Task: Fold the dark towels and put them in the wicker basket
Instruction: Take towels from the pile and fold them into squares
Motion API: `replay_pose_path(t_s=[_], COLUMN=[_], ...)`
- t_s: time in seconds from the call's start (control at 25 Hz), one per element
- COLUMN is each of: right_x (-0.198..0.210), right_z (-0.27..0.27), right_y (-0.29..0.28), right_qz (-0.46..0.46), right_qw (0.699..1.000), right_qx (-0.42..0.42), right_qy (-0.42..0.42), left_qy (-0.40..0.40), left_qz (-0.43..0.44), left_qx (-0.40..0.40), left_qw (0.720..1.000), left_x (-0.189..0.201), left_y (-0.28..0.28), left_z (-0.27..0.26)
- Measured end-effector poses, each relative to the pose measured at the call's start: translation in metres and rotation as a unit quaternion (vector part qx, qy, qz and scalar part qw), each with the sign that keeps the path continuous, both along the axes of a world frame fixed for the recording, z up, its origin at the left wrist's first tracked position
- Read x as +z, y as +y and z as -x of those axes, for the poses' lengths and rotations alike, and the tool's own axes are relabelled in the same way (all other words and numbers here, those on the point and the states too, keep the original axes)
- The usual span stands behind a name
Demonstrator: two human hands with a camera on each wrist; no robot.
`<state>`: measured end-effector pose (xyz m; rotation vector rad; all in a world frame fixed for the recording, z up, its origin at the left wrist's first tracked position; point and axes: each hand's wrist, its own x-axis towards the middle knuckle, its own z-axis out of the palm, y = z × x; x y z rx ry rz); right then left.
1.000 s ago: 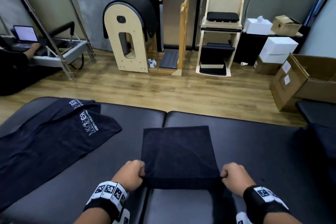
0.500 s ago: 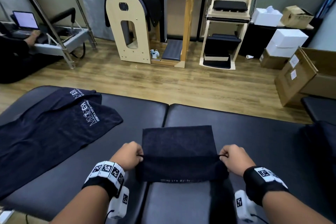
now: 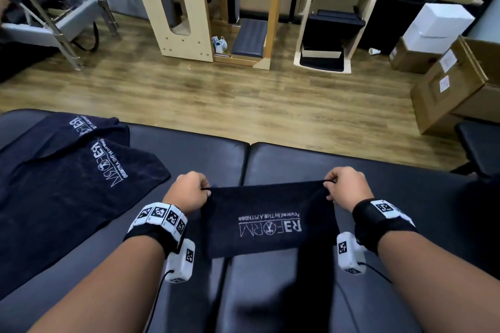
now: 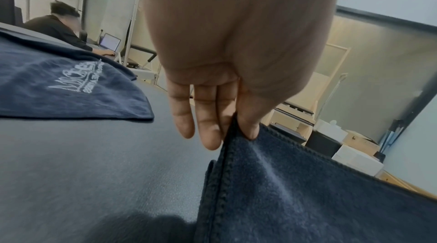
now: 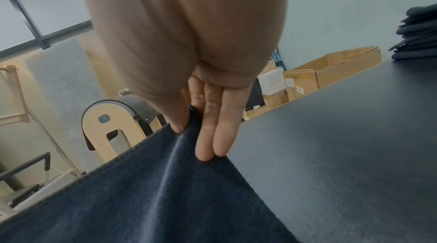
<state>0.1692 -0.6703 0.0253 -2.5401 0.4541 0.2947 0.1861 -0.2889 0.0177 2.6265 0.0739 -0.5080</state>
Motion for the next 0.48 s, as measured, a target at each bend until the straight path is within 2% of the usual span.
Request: replay_pose_path(t_s=[0.12,0.2,0.28,0.36,0.48], right_x=[-0.013,-0.023,-0.031,-0.039,-0.045], right_z=[-0.009,-0.005,0.008,0.023,0.040], right_y=[0.005,0.013,0.024,0.036,0.046], right_qz=[0.005,0.003,0.011,0.027,0.052], right_qw=[0.999,0.999,1.000,0.994,0.984], right_qx=[-0.025,-0.031,0.010,0.088,0.146], right_qy=[-0.020,-0.017,0.015,0.064,0.090], left_qy=[-0.008,-0.015,-0.008,-0.002,-0.021], left_qz=[0.008,0.010,-0.009,-0.058,-0.125], left_qx=[0.009,-0.023,-0.101,-0.160,-0.179], left_qw=[1.000,1.000,0.995,0.985,0.976], left_x=[-0.014,-0.029,-0.042,-0.049,-0.050], left_y=[-0.001,-0.005,-0.011,-0.017,-0.020], left_z=[-0.014,-0.019,-0.019,-0.017,-0.013])
